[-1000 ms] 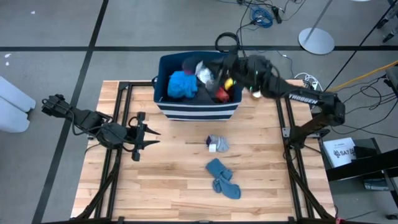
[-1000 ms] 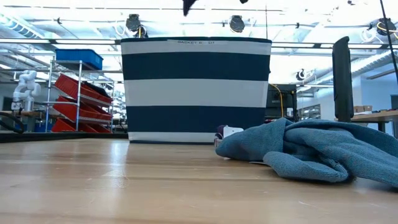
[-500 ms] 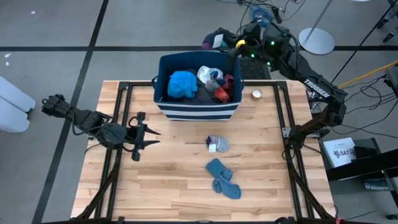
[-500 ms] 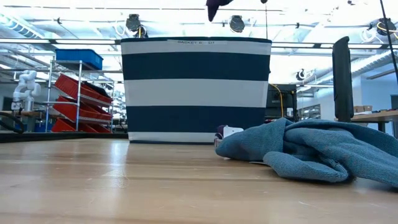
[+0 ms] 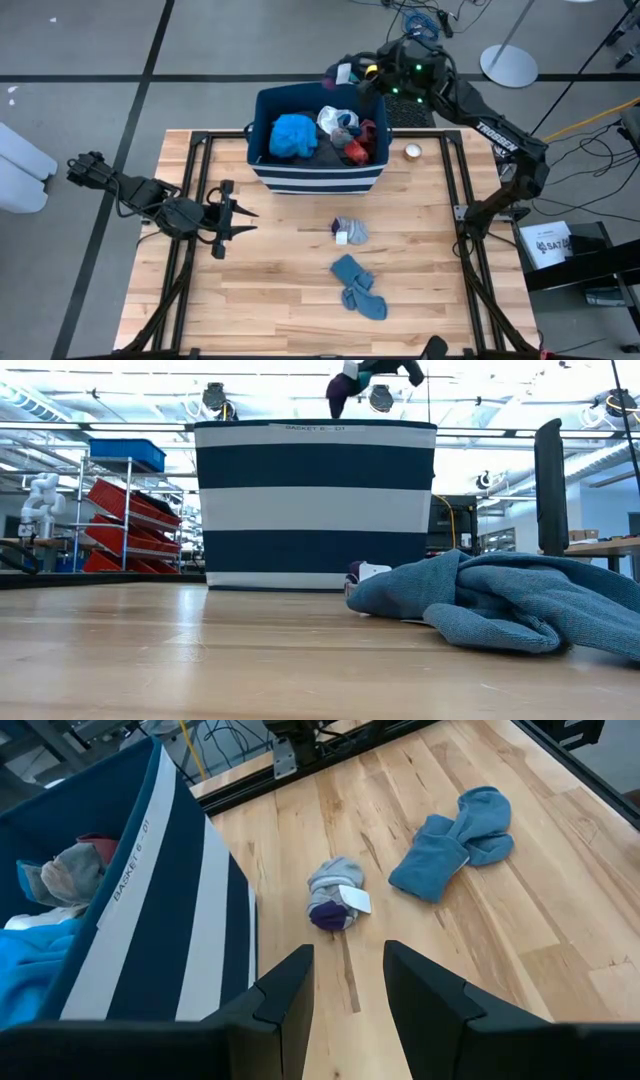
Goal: Sort clothes
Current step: Put the black sock into the blue laundry bin
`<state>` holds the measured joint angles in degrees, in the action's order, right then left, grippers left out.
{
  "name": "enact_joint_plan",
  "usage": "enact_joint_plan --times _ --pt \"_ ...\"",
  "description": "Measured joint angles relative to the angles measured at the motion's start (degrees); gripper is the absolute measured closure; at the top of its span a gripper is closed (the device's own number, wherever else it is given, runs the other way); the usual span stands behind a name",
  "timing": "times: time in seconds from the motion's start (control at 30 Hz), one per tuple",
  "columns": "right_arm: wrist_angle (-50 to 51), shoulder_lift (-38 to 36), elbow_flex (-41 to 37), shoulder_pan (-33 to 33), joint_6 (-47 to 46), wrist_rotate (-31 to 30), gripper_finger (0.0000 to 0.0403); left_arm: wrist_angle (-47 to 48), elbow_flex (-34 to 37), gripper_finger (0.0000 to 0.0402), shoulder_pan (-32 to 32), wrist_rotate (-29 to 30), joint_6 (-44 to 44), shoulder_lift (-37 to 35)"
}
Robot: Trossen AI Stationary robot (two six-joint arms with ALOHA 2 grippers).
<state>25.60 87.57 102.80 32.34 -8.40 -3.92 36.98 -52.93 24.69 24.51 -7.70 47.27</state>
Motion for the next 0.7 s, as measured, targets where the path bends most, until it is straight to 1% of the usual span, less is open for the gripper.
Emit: enact_joint_plan --times 0.17,0.47,0.6,0.7 --pt "-0.2 0.3 -0.1 0.2 0.5 0.4 0.0399 0.0 0.0 0.0270 0.0 0.0 0.0 0.0" --pt "-0.9 0.2 0.0 0.3 0.0 1.1 0.0365 0.0 0.0 0.0270 0.0 0.0 0.0 0.0" --pt "-1.0 0.2 0.0 0.3 -0.4 1.1 0.0340 0.0 0.0 0.0270 0.0 0.0 0.0 0.0" --pt "-0.9 0.2 0.0 0.3 -1.2 1.1 0.0311 0.0 0.0 0.0270 0.0 0.0 0.0 0.0"
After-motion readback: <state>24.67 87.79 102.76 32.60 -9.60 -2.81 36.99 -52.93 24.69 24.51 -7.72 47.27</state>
